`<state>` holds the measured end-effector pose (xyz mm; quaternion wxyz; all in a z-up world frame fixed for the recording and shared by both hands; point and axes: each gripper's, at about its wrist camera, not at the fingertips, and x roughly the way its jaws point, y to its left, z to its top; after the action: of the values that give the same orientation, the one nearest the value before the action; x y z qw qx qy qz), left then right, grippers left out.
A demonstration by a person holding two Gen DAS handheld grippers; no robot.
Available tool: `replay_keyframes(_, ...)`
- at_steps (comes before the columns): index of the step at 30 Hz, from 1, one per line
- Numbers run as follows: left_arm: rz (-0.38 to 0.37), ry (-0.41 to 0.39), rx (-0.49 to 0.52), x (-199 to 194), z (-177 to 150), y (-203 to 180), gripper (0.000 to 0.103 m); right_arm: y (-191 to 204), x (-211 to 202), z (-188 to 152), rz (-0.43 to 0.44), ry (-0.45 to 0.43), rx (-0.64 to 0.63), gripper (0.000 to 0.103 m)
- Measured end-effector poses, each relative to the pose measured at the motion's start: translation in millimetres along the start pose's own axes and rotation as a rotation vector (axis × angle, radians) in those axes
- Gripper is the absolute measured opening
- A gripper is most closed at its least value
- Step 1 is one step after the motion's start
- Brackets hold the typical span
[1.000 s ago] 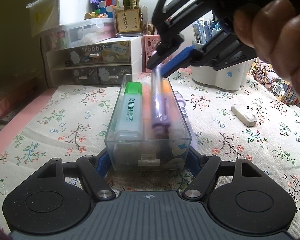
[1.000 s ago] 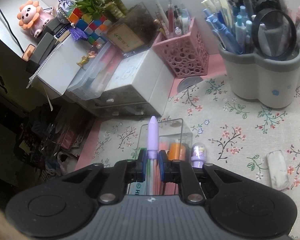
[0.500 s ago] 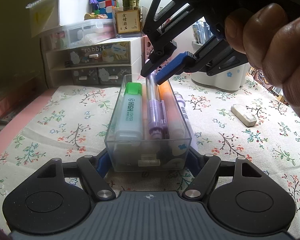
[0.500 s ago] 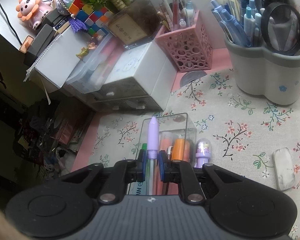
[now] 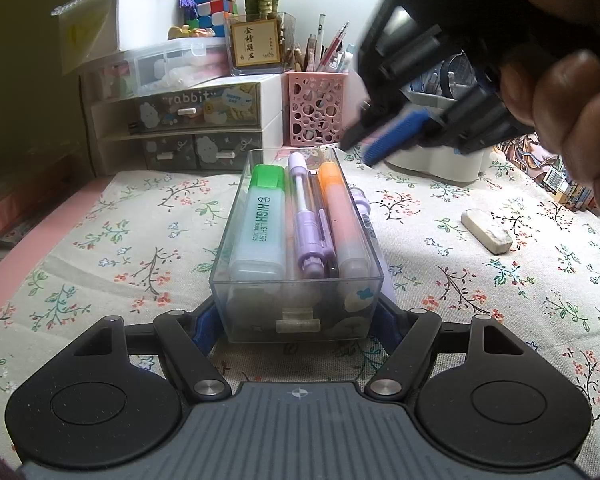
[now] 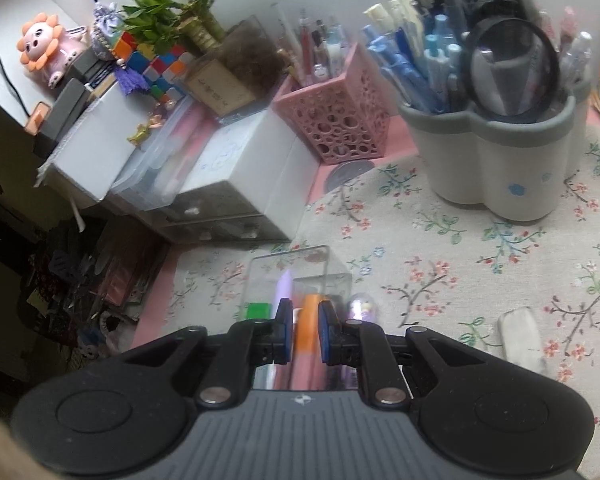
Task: Organize stationery
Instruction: 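Lower the lilac pencil into the clear box and open the right gripper, then grasp the lilac pen with the right gripper and lift it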
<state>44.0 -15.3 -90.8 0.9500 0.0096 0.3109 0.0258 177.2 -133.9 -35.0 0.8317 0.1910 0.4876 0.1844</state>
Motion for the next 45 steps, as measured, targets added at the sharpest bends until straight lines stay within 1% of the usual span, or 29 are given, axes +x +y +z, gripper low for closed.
replay_keyframes(2,0.0,0.0,0.0,0.0,0.0,0.0,0.073,-10.4,3.3,-0.6,-0.04,0.013,0.015,0.012)
replay_keyframes(7,0.0,0.0,0.001,0.1,0.1,-0.1,0.073,-23.2,11.7,-8.6,-0.062,0.045,0.015,0.012)
replay_keyframes(10,-0.004,0.001,-0.001,0.7,0.3,0.3,0.073,-22.2,15.7,-12.6,-0.071,0.059,-0.007,0.012)
replay_keyframes(16,-0.003,0.0,-0.002,1.1,0.6,0.3,0.073,-12.4,21.9,-13.5,-0.049,0.087,-0.041,0.013)
replay_keyframes(21,-0.002,0.0,-0.003,2.0,1.1,-0.1,0.073,-4.2,32.7,-16.2,-0.109,0.12,-0.096,0.013)
replay_keyframes(23,-0.001,0.0,-0.003,2.5,1.4,-0.3,0.073,-3.1,33.5,-18.5,-0.115,0.108,-0.108,0.015)
replay_keyframes(25,-0.002,0.0,-0.003,2.9,1.7,-0.4,0.073,-4.3,32.7,-19.7,-0.114,0.101,-0.113,0.013)
replay_keyframes(29,-0.005,-0.001,-0.004,2.9,1.9,0.2,0.073,-9.8,28.0,-21.4,-0.117,0.084,-0.085,0.012)
replay_keyframes(32,-0.006,-0.001,-0.005,2.8,1.9,0.2,0.073,-16.5,18.4,-21.6,-0.115,0.046,-0.054,0.012)
replay_keyframes(34,-0.006,-0.002,-0.004,2.4,1.6,-0.1,0.073,-23.8,8.7,-20.0,-0.099,0.015,-0.018,0.012)
replay_keyframes(39,-0.005,-0.002,-0.006,2.3,1.5,-0.2,0.073,-44.7,-19.2,-16.6,-0.09,-0.06,0.048,0.012)
replay_keyframes(45,-0.006,-0.002,-0.006,2.1,1.5,-0.3,0.073,-83.9,-60.4,-21.9,-0.109,-0.137,0.126,0.012)
